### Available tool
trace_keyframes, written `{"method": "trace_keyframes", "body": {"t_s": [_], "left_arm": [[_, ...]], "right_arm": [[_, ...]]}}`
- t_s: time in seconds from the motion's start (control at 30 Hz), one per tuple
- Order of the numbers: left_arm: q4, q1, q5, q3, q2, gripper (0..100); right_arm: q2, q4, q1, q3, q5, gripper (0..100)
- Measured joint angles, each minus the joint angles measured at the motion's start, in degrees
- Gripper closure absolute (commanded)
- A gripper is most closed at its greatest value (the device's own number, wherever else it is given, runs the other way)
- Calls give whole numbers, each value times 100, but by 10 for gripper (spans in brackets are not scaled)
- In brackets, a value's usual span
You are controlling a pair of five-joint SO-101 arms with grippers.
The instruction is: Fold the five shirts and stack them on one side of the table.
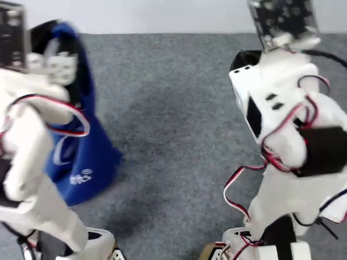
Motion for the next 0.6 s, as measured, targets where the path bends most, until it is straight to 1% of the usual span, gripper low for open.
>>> {"method": "trace_keyframes", "body": {"t_s": [0.1, 0.23, 0.3, 0.43, 0.5, 0.6], "left_arm": [[-325, 536, 0, 44, 9, 995], [-360, 668, 0, 158, 0, 995], [-246, 510, 0, 325, 0, 995], [273, -97, 0, 862, 0, 995], [527, -440, -35, 1336, 0, 995], [695, -976, -378, 2312, 0, 995]], "right_arm": [[-9, 0, 9, 211, -9, 989], [-44, 0, -18, 659, -9, 989], [-123, 0, -9, 914, -9, 989], [-193, 0, -149, 1380, -9, 987], [-193, 0, -369, 1714, -9, 987], [-193, 0, -818, 2418, -9, 986]]}}
